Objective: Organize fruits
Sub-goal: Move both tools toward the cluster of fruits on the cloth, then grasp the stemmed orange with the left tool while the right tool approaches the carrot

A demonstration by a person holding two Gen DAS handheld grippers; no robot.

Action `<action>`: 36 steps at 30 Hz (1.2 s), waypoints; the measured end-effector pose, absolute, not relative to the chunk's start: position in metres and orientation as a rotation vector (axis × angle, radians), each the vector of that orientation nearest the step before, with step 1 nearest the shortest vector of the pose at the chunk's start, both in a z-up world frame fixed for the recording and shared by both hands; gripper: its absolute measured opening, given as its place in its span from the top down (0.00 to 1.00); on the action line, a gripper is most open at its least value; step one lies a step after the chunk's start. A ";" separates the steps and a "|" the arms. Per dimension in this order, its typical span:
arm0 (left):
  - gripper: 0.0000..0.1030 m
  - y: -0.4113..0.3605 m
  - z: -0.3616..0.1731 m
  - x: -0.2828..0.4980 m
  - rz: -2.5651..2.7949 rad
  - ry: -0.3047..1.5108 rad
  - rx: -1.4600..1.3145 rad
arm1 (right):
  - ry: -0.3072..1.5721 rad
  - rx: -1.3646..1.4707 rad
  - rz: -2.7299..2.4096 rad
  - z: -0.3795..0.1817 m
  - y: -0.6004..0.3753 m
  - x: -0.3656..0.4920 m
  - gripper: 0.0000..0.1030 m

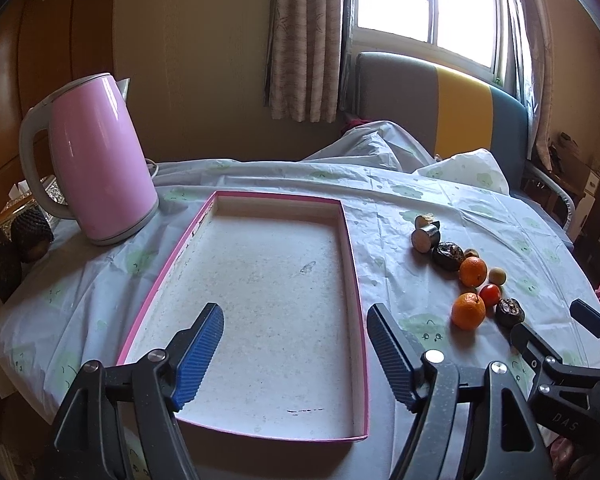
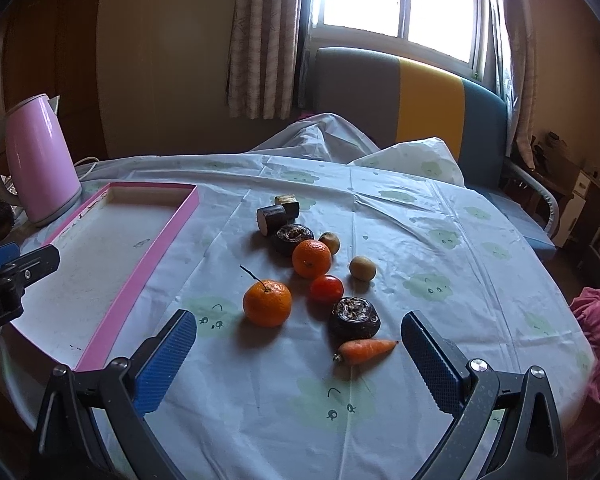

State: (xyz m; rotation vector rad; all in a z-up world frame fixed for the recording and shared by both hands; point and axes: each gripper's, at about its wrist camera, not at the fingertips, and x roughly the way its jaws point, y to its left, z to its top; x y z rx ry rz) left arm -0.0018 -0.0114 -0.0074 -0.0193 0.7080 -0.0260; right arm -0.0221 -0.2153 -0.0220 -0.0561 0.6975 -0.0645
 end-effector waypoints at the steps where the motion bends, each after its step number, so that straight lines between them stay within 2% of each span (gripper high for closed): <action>1: 0.27 -0.012 -0.008 -0.002 -0.028 0.709 -0.018 | 0.698 -0.056 -0.068 -0.022 -0.216 -0.022 0.00; 32: 0.27 -0.042 -0.010 -0.002 -0.131 0.743 0.052 | 0.680 0.008 -0.069 -0.021 -0.258 -0.031 0.01; 34: 0.27 -0.044 -0.010 -0.001 -0.168 0.754 0.042 | 0.692 0.042 -0.052 -0.025 -0.267 -0.031 0.11; 35: 0.27 -0.045 -0.010 0.000 -0.180 0.759 0.039 | 0.711 0.060 -0.053 -0.028 -0.273 -0.031 0.22; 36: 0.27 -0.048 -0.011 0.001 -0.194 0.769 0.039 | 0.734 0.084 -0.056 -0.032 -0.279 -0.030 0.28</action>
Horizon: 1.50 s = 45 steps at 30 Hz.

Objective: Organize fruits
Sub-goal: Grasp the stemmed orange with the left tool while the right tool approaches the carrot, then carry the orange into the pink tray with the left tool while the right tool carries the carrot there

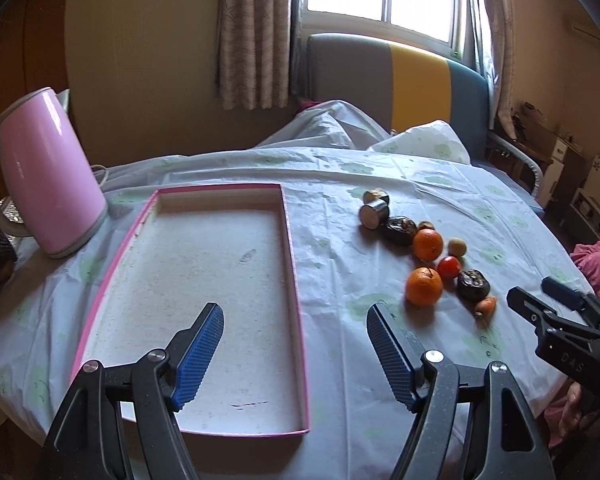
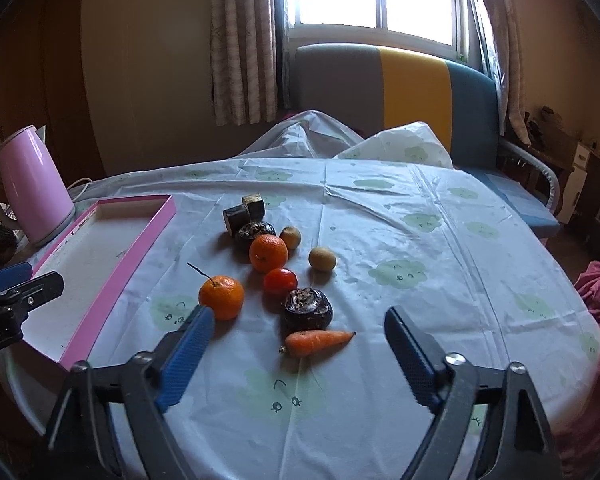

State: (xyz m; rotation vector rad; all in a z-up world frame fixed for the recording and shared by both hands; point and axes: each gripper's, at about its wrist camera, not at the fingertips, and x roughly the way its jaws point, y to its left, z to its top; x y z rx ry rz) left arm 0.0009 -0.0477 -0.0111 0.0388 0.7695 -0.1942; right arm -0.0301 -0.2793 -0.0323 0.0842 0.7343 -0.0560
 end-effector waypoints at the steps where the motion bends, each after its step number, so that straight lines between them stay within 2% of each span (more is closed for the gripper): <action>1: 0.27 -0.050 -0.013 0.003 -0.210 0.787 0.038 | 0.754 0.118 -0.051 -0.037 -0.287 -0.030 0.31; 3: 0.27 -0.053 -0.017 0.005 -0.233 0.818 0.030 | 0.796 0.191 -0.048 -0.046 -0.302 -0.030 0.44; 5: 0.27 -0.055 -0.020 0.008 -0.259 0.846 0.020 | 0.828 0.247 -0.055 -0.056 -0.314 -0.030 0.45; 9: 0.27 -0.062 -0.025 0.013 -0.308 0.879 0.007 | 0.864 0.267 -0.047 -0.069 -0.318 -0.026 0.58; 11: 0.31 -0.069 -0.028 0.015 -0.339 0.893 0.020 | 0.876 0.286 -0.025 -0.073 -0.317 -0.023 0.62; 21: 0.32 -0.101 -0.036 0.033 -0.452 0.939 0.046 | 0.887 0.452 -0.009 -0.083 -0.315 0.001 0.62; 25: 0.32 -0.119 -0.041 0.044 -0.494 0.951 0.052 | 0.891 0.431 -0.029 -0.083 -0.312 0.009 0.62; 27: 0.32 -0.126 -0.045 0.051 -0.500 0.964 0.056 | 0.893 0.388 -0.040 -0.082 -0.308 0.011 0.66; 34: 0.33 -0.150 -0.060 0.073 -0.530 1.004 0.060 | 0.893 0.368 -0.014 -0.084 -0.310 0.010 0.67; 40: 0.57 -0.169 -0.079 0.089 -0.546 1.046 0.077 | 0.891 0.398 0.009 -0.086 -0.314 0.009 0.66; 45: 0.61 -0.167 -0.081 0.088 -0.554 1.026 0.065 | 0.912 0.333 0.005 -0.085 -0.307 0.012 0.65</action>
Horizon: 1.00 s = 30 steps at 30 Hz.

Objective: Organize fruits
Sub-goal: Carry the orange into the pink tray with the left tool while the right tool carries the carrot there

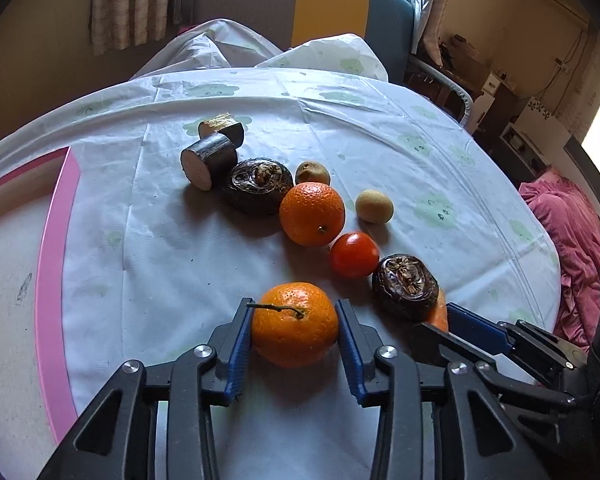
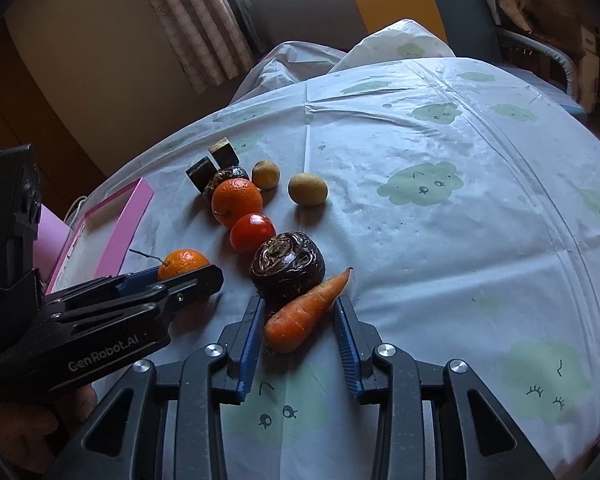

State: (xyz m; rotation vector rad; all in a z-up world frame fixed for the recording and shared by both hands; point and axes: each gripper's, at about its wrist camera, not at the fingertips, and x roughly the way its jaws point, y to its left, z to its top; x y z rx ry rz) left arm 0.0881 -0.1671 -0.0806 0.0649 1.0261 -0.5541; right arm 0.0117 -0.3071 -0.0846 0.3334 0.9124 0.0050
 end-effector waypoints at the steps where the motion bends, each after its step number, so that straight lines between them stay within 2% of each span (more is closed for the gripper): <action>1: 0.62 -0.165 -0.080 0.087 -0.557 1.027 0.057 | 0.915 0.317 0.003 -0.084 -0.305 0.012 0.65; 9: 0.62 -0.137 -0.064 0.077 -0.504 1.015 -0.007 | 0.897 0.300 0.006 -0.084 -0.303 0.006 0.72; 16: 0.62 -0.077 -0.029 0.076 -0.384 0.927 -0.076 | 0.900 0.285 -0.002 -0.084 -0.301 0.006 0.72; 24: 0.61 0.016 -0.048 0.093 -0.095 0.960 -0.109 | 0.914 0.274 -0.003 -0.079 -0.298 0.000 0.77; 27: 0.57 0.039 -0.054 0.092 -0.045 0.969 -0.151 | 0.922 0.269 0.000 -0.077 -0.296 -0.003 0.77; 29: 0.47 0.043 -0.055 0.087 -0.037 0.963 -0.149 | 0.927 0.269 0.001 -0.077 -0.295 -0.005 0.77; 30: 0.45 0.043 -0.054 0.083 -0.036 0.957 -0.146 | 0.929 0.272 0.004 -0.076 -0.294 -0.006 0.77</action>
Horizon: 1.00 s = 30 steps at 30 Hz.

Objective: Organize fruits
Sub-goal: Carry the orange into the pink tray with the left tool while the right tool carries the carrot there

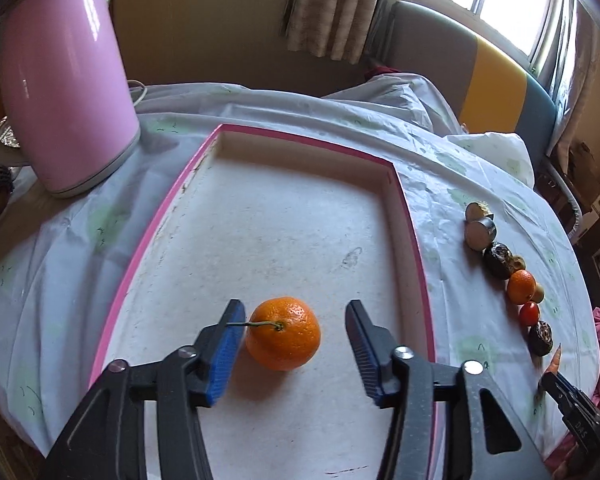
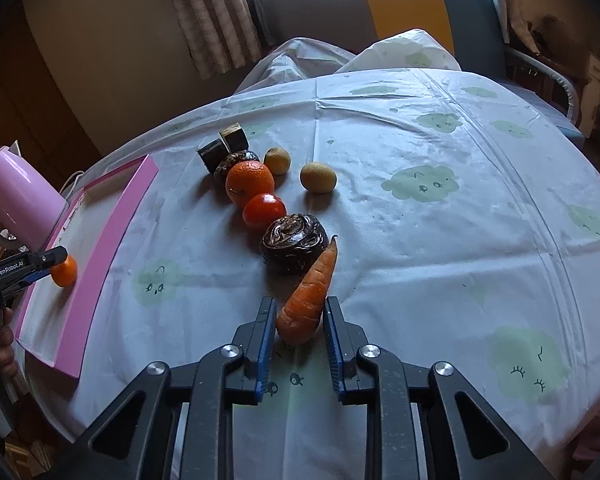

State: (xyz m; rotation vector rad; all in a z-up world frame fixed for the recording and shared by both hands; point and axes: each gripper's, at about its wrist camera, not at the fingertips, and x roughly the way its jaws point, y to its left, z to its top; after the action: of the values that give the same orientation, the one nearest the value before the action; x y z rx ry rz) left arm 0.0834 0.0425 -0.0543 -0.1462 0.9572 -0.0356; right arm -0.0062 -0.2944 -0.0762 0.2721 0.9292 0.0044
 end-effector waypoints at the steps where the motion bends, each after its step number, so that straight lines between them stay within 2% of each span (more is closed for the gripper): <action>1: 0.42 0.042 -0.054 0.080 -0.038 0.952 -0.141 | 0.931 0.271 0.008 -0.075 -0.293 -0.007 0.77; 10: 0.41 0.040 -0.047 0.054 -0.024 0.918 -0.121 | 0.904 0.255 0.119 -0.052 -0.265 -0.006 0.77; 21: 0.41 0.061 -0.045 0.037 0.010 0.905 -0.144 | 0.878 0.148 0.405 -0.024 -0.169 0.030 0.77; 30: 0.41 0.070 -0.044 0.032 0.019 0.901 -0.159 | 0.903 0.067 0.533 -0.024 -0.103 0.060 0.75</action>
State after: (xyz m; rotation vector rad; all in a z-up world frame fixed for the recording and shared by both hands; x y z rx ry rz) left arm 0.0319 0.0703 -0.0436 -0.1592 0.9013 0.0189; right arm 0.0604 -0.1031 -0.0238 0.0673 0.9034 0.5326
